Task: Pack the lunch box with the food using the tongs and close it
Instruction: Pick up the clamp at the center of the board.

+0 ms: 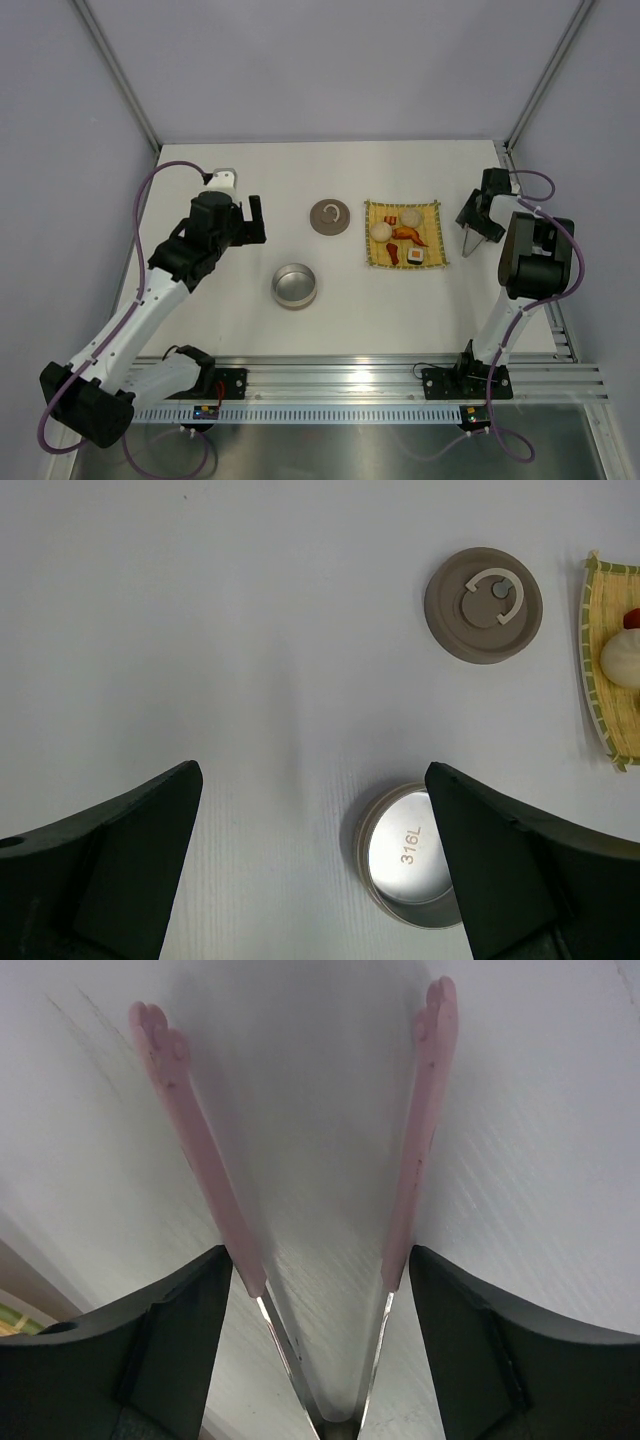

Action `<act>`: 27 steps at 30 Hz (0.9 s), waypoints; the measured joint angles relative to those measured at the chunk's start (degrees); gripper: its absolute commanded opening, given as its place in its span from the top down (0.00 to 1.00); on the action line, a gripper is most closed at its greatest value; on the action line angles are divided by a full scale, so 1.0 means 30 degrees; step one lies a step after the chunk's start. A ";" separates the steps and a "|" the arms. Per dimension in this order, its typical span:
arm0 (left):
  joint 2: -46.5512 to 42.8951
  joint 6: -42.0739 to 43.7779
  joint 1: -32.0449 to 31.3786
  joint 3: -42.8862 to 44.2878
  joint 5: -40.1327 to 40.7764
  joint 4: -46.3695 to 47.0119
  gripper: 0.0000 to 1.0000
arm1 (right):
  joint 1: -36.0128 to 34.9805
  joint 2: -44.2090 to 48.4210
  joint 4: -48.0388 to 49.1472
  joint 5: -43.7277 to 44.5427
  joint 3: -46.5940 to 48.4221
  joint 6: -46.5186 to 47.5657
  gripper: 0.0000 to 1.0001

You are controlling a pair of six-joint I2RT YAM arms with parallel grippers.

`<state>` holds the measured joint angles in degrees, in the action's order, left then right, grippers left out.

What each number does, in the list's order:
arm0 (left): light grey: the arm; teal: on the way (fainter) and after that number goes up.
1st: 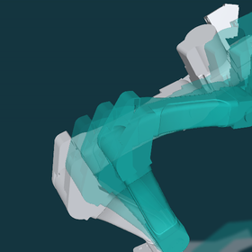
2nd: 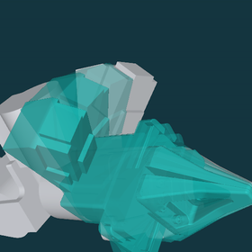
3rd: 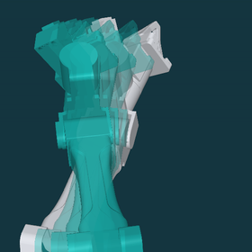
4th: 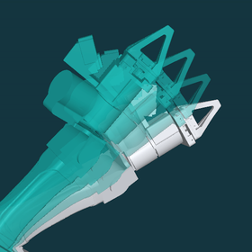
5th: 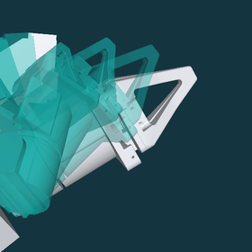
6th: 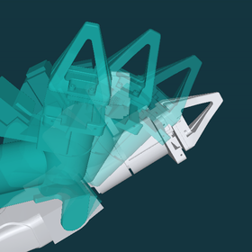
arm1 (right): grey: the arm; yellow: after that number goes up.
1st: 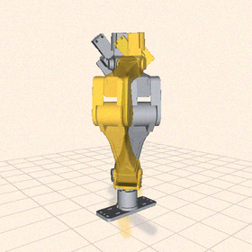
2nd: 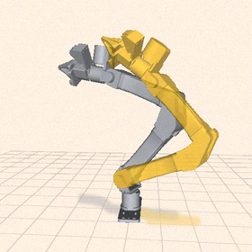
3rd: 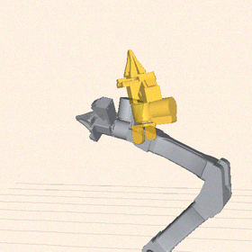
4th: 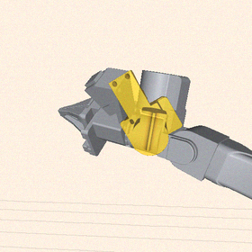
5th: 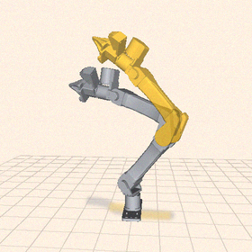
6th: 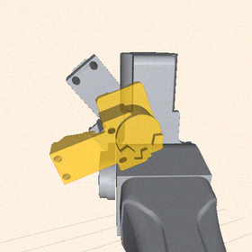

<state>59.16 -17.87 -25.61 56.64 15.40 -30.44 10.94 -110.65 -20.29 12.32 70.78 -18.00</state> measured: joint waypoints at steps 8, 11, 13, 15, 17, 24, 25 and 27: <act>-0.0102 -0.0015 0.0000 0.0000 0.0000 -0.0131 0.01 | 0.0000 0.0182 0.0102 -0.0160 -0.0211 -0.0160 0.84; -0.0109 -0.0051 0.0000 0.0000 -0.0007 -0.0153 0.01 | 0.0000 0.0379 -0.0306 -0.0444 -0.0211 -0.0350 1.00; -0.0109 -0.0051 0.0000 0.0000 -0.0044 -0.0197 0.01 | 0.0000 0.0554 -0.1246 -0.0656 -0.0066 -0.0495 1.00; -0.0117 -0.0058 0.0000 0.0000 -0.0066 -0.0226 0.01 | 0.0000 0.0962 -0.2200 -0.1027 0.0131 -0.0634 1.00; -0.0138 -0.0058 -0.0007 0.0000 -0.0073 -0.0233 0.01 | -0.0029 0.1916 -0.3373 -0.1523 0.0342 -0.0772 1.00; -0.0306 -0.0051 -0.0007 0.0000 -0.0087 -0.0233 0.01 | -0.1319 0.6725 -0.7206 -0.3002 0.2018 -0.0823 0.95; -0.0313 -0.0051 0.0000 0.0000 -0.0102 -0.0233 0.01 | -0.1705 0.7184 -0.7621 -0.3140 0.2135 -0.0780 0.95; -0.0313 -0.0051 0.0000 0.0000 -0.0160 -0.0233 0.01 | -0.2710 0.8116 -0.8692 -0.3628 0.2157 -0.0743 0.91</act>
<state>58.22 -18.02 -25.61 56.64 14.92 -31.14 2.81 -86.30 -46.37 1.43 77.25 -20.23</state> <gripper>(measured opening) 0.987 0.069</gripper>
